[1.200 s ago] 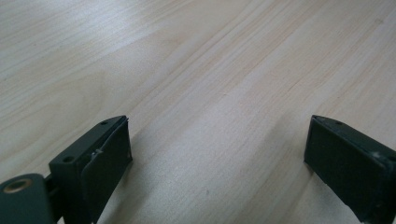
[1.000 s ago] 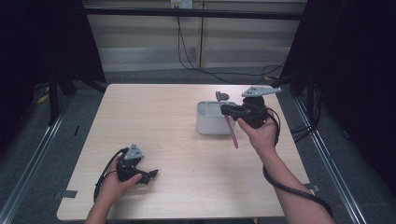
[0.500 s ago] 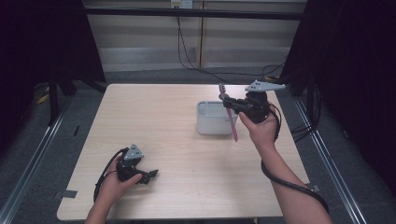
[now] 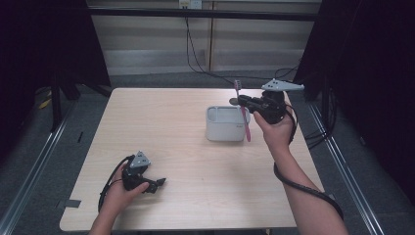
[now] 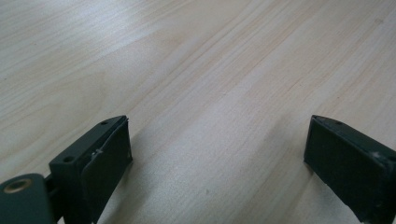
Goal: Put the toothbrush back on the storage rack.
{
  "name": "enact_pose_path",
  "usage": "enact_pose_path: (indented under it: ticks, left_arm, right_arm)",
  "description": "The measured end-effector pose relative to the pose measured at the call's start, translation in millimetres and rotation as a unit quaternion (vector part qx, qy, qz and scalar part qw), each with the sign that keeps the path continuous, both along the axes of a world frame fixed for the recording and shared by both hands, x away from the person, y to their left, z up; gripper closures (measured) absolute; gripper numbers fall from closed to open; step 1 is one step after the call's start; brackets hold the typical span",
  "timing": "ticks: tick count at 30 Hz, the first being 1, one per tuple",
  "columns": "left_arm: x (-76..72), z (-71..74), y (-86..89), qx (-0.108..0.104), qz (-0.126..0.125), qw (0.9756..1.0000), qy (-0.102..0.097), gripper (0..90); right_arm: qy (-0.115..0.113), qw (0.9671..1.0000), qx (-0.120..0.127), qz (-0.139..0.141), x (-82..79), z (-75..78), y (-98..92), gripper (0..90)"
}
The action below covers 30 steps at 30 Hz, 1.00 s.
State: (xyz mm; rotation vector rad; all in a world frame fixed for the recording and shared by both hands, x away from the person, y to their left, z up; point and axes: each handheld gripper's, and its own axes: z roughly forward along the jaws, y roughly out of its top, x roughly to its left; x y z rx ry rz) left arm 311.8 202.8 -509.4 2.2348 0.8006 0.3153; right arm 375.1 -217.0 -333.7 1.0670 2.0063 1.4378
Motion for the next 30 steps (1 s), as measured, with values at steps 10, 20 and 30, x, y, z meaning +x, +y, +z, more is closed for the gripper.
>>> enact_pose_path:
  ticks: [10,20,30]
  left_arm:
    - [0.0,0.0,0.0,0.000,0.000,1.0000,0.000,6.9]
    - [-0.3,-0.4,-0.6,-0.005,0.004,1.0000,0.000,7.0]
    - [-0.3,-0.4,-0.6,-0.005,0.003,1.0000,0.000,6.9]
  right_arm:
    - [-0.010,0.9998,0.005,-0.014,7.6,3.7,-2.0,83.9]
    - [-0.017,0.9994,0.014,-0.026,16.4,8.5,-7.7,83.9]
    - [-0.021,0.9986,0.025,-0.041,21.5,9.7,-15.0,83.8]
